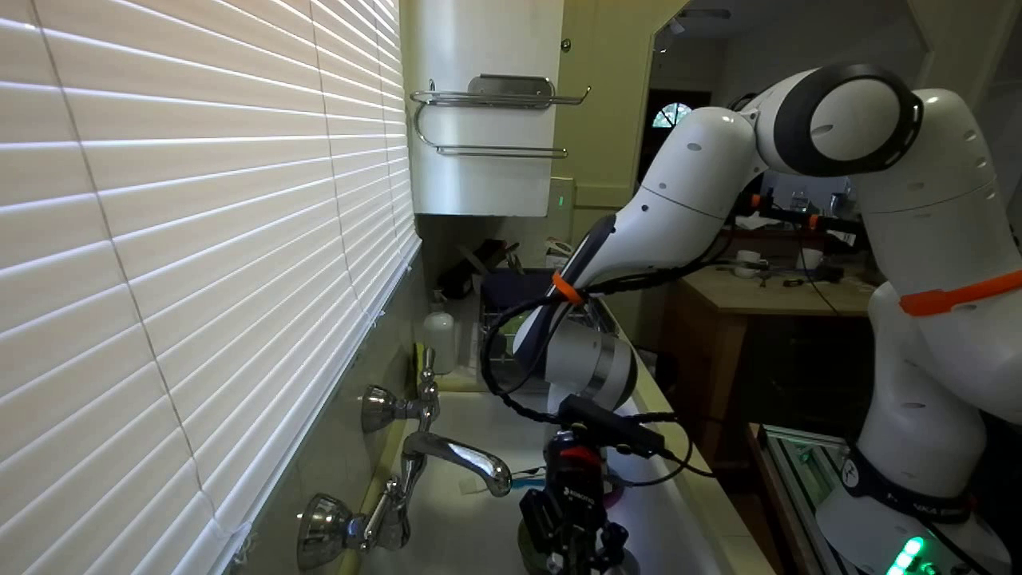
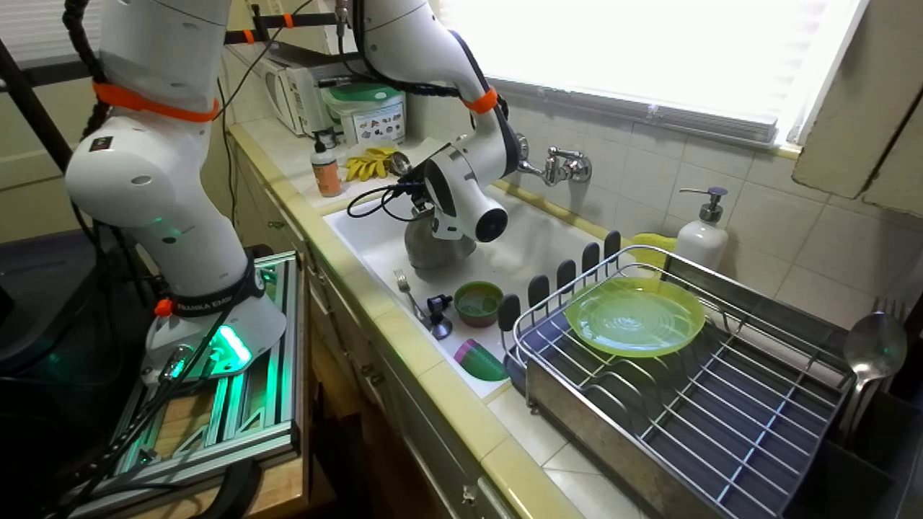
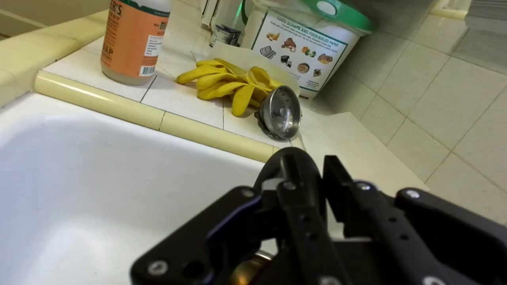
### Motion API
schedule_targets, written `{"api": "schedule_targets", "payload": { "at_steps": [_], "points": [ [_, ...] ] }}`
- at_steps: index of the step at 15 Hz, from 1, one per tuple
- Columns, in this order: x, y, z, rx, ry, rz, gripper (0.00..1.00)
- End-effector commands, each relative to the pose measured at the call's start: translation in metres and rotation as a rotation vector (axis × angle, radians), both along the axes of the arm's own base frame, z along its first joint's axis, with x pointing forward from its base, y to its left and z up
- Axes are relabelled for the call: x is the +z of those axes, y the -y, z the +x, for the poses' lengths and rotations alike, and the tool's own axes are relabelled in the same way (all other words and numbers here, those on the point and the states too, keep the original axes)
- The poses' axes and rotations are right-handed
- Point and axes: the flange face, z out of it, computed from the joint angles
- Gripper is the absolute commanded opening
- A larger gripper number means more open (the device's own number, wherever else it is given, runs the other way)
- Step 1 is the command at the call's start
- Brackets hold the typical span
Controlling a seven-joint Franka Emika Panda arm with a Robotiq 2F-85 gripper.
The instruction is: Remove the kettle from the faucet and put it in the sink.
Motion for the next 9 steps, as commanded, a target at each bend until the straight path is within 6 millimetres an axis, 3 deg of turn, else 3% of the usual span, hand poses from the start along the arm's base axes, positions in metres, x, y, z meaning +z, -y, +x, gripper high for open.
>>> {"api": "schedule_targets", "payload": {
  "at_steps": [1,9],
  "points": [
    [-0.003,-0.001,0.016,-0.015,0.058,0.035,0.05],
    [-0.026,0.001,0.026,0.012,0.027,0.011,0.05]
  ]
}}
